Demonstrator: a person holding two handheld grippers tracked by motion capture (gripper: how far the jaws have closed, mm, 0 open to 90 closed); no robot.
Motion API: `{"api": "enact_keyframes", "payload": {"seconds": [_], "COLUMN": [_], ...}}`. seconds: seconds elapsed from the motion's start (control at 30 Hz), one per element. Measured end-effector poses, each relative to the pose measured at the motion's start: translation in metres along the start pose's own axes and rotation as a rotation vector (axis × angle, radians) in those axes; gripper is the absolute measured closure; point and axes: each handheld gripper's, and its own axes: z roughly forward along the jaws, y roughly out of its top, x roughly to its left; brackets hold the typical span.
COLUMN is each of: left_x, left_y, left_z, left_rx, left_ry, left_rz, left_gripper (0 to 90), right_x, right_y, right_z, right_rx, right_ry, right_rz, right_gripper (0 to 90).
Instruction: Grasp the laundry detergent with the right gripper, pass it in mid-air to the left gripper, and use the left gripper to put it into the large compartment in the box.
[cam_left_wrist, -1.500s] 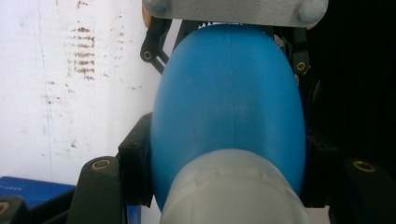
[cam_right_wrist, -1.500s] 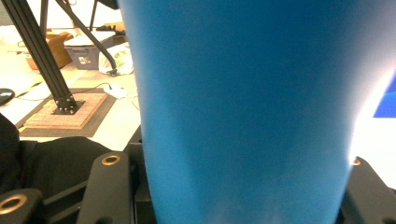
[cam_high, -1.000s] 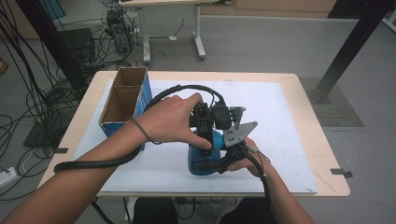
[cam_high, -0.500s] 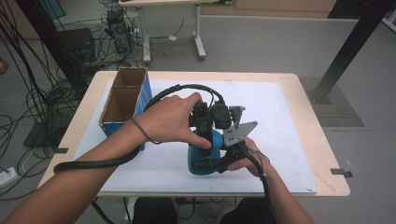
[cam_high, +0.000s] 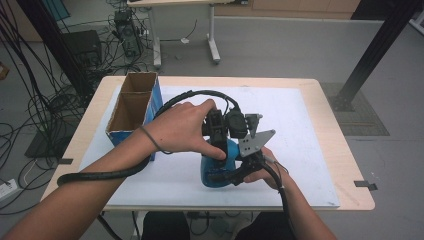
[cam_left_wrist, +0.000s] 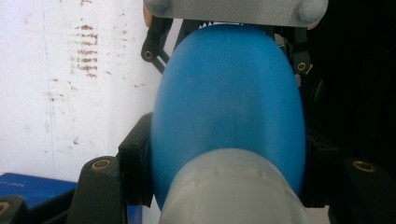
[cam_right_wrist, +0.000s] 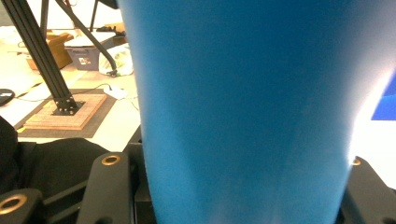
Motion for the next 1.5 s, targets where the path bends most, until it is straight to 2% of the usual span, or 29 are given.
{"api": "enact_keyframes", "payload": {"seconds": [1.5], "left_x": [-0.0005], "left_y": [-0.0046], "left_z": [-0.0021], "left_rx": [-0.018], "left_ry": [0.003], "left_rz": [-0.012], "left_gripper": [37.6], "right_x": [-0.0003], "right_y": [0.001], "right_z": [0.0007], "right_rx": [-0.006], "right_ry": [0.001], "right_rz": [-0.001], "right_gripper": [42.5]}}
